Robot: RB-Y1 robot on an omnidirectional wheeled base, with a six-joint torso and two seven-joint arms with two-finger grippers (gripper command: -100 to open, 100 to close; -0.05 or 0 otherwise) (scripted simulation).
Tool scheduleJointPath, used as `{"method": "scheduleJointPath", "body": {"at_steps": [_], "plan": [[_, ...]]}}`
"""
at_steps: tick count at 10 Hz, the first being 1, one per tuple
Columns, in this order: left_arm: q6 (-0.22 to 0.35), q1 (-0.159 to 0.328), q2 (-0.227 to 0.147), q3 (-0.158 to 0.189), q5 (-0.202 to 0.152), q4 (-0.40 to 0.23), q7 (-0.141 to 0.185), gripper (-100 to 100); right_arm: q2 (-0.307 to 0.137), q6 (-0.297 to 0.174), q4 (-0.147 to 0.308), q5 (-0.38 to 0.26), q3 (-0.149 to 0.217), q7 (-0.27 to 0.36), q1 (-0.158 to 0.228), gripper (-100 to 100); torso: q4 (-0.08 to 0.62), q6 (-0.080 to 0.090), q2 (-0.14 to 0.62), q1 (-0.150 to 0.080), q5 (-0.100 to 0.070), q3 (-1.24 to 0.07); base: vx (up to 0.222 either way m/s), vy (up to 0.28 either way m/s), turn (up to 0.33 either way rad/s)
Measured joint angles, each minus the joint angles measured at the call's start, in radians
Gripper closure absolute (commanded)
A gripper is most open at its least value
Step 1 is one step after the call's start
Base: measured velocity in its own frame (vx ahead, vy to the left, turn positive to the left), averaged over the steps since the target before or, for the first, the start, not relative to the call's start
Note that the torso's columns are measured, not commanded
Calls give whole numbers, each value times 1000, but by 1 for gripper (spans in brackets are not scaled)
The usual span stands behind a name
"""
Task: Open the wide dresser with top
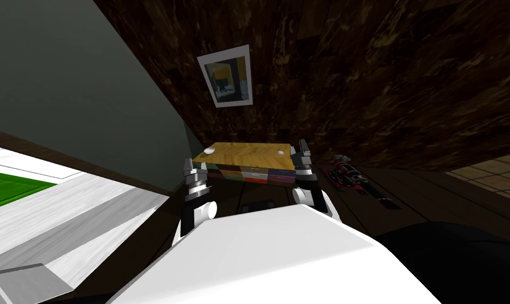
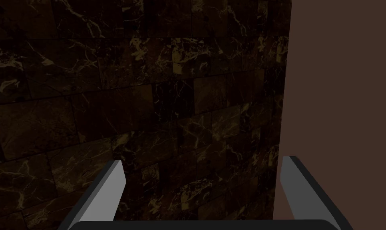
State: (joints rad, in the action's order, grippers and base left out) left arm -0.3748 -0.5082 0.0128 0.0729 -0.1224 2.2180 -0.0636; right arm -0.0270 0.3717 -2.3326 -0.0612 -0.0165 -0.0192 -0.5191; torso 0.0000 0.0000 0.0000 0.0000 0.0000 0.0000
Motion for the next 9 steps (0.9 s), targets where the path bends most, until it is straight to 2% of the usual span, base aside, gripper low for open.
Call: {"method": "scheduleJointPath", "body": {"at_steps": [2, 9], "plan": [[0, 0, 0, 0, 0, 0, 0, 0, 0, 0, 0, 0, 0, 0, 0, 0, 105, 0, 104, 0, 0, -209, 0, 0, 0], [0, 0, 0, 0, 0, 0, 0, 0, 0, 0, 0, 0, 0, 0, 0, 0, 617, 0, 618, 0, 0, -1234, 0, 0, 0]]}}
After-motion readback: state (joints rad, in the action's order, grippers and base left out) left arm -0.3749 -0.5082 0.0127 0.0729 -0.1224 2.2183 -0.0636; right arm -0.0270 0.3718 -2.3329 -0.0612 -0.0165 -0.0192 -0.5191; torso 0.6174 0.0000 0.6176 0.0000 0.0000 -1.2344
